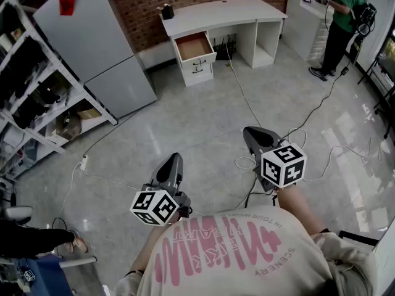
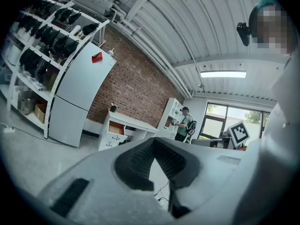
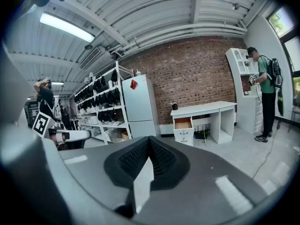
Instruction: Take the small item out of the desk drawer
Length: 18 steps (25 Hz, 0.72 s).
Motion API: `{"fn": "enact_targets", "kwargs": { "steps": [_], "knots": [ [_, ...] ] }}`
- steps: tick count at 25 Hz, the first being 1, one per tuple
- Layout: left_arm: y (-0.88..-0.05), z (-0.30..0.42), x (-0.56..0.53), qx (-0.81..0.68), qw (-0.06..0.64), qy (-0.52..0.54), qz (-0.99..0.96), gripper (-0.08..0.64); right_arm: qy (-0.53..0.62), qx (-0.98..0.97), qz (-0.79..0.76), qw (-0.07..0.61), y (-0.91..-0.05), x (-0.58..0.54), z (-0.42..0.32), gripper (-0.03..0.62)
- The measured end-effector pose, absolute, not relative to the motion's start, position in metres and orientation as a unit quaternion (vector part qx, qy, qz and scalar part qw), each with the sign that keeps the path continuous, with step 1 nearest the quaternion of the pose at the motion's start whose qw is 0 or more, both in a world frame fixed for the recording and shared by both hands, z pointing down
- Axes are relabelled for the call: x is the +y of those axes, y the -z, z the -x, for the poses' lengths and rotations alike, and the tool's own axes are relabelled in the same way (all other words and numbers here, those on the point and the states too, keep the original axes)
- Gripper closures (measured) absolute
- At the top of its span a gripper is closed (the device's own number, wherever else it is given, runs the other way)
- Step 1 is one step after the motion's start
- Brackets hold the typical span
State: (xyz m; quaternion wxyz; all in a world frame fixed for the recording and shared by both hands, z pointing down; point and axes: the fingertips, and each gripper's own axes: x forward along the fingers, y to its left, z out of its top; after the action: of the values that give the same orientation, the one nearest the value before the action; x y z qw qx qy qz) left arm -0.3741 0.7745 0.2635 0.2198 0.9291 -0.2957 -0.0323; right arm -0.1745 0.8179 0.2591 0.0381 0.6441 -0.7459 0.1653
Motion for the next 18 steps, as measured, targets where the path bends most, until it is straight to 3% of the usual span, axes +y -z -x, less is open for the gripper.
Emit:
{"fn": "enact_targets", "kwargs": {
  "steps": [13, 18],
  "knots": [
    [-0.275, 0.365, 0.772, -0.303, 0.231, 0.029, -0.924, 0.554, -0.181, -0.751, -0.634, 0.044, -0.272, 0.817, 0.167, 0.581],
    [-0.287, 0.357, 0.771, -0.295, 0.244, 0.014, -0.924, 0.554, -0.231, -0.736, -0.636, 0.008, -0.289, 0.813, 0.155, 0.580]
  ]
}}
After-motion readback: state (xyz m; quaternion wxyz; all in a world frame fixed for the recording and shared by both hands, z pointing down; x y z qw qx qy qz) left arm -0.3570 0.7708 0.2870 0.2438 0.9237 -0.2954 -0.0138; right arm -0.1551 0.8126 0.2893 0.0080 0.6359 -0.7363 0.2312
